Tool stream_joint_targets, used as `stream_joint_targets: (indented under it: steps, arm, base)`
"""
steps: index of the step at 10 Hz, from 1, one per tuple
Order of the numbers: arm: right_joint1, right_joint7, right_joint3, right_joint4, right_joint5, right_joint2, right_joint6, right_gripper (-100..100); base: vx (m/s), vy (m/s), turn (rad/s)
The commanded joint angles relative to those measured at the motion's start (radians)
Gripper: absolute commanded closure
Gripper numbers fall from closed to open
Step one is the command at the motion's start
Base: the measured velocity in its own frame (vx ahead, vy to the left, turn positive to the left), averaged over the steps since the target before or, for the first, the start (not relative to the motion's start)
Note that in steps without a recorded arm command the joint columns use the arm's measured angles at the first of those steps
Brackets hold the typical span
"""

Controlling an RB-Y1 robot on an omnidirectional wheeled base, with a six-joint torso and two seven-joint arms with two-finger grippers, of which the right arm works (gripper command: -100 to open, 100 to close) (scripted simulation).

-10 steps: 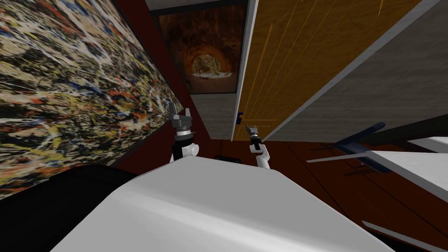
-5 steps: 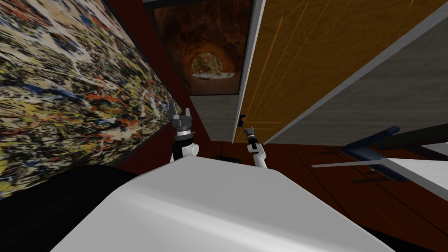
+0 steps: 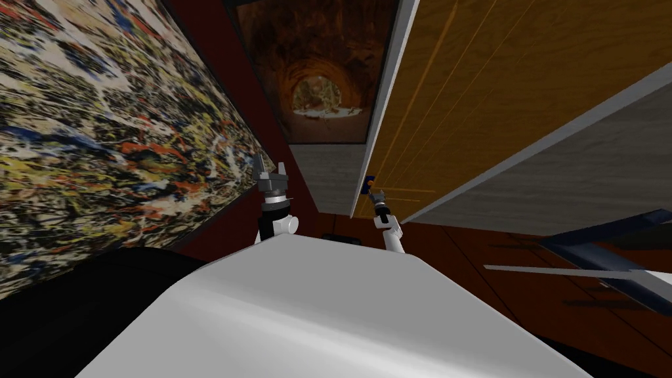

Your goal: Pull the door open

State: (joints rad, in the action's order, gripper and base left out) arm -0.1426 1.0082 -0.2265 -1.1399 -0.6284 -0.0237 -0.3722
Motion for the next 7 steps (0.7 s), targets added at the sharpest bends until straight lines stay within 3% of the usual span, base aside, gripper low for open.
stream_joint_targets:
  steps: [1, 3, 6, 7]
  arm:
    - [-0.003, 0.007, -0.021, 0.003, 0.004, -0.006, 0.004, -100]
    - [-0.009, 0.017, -0.044, 0.012, 0.008, 0.009, 0.004, -100]
    - [-0.016, 0.029, -0.069, 0.021, 0.013, 0.047, 0.003, -100]
    - [-0.014, 0.027, -0.064, 0.018, 0.012, 0.039, 0.004, -100]
  base:
    - [0.174, -0.001, 0.147]
    - [0.202, -0.037, 0.09]
    - [0.198, 0.019, 0.023]
    - [0.082, 0.016, 0.001]
